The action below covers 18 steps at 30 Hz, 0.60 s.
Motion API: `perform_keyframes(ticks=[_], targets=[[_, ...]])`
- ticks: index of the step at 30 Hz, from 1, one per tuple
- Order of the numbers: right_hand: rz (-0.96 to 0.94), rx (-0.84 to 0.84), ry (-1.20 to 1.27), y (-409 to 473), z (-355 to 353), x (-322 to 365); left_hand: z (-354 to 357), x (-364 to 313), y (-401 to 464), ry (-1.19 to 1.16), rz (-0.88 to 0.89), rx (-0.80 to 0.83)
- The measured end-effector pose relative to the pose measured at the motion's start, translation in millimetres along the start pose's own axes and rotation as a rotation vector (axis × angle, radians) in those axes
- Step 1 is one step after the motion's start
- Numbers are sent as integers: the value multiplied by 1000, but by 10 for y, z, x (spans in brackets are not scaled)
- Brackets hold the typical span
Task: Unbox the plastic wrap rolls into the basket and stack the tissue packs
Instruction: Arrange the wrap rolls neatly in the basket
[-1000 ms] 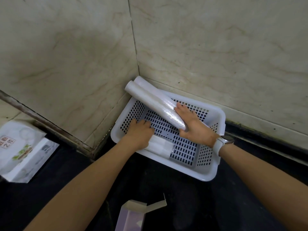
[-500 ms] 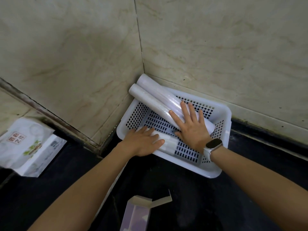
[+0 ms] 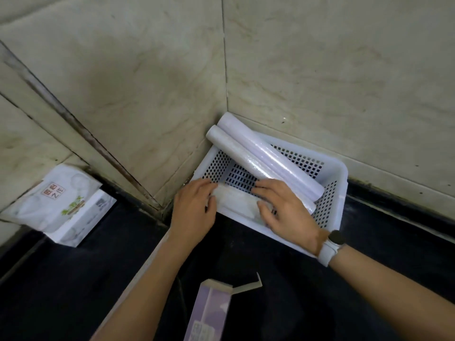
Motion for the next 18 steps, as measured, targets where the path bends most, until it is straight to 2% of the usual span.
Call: perform_keyframes(ticks=[1,3,7,10,14,18], targets=[[-46,34,61,-51,36,127,-38,65,-155,-8,-62,-67],[-132,179,132,-175,154,381,-49,219,-477,21,-208,-70],[-235,667,83,-471,547,750,68,571,-1049,172,-517,220],[-250,929,1,-620,788,909,79,762,-1294,261,-578,354],[-317,954,-261,-770,934,985,-5,854,-1472,296,-598,441],[-222,881,-329,-889,952,1063,-227,830,-1675,131,-566,332]])
Point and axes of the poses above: each hand's wrist, its own y-axis towards the middle knuckle, its own z-axis out of the palm, x = y × z, the point moved 2 cm from there along y, towards the middle knuckle, and after that the axes turned 8 degrees about y, right-handed, at the moved point
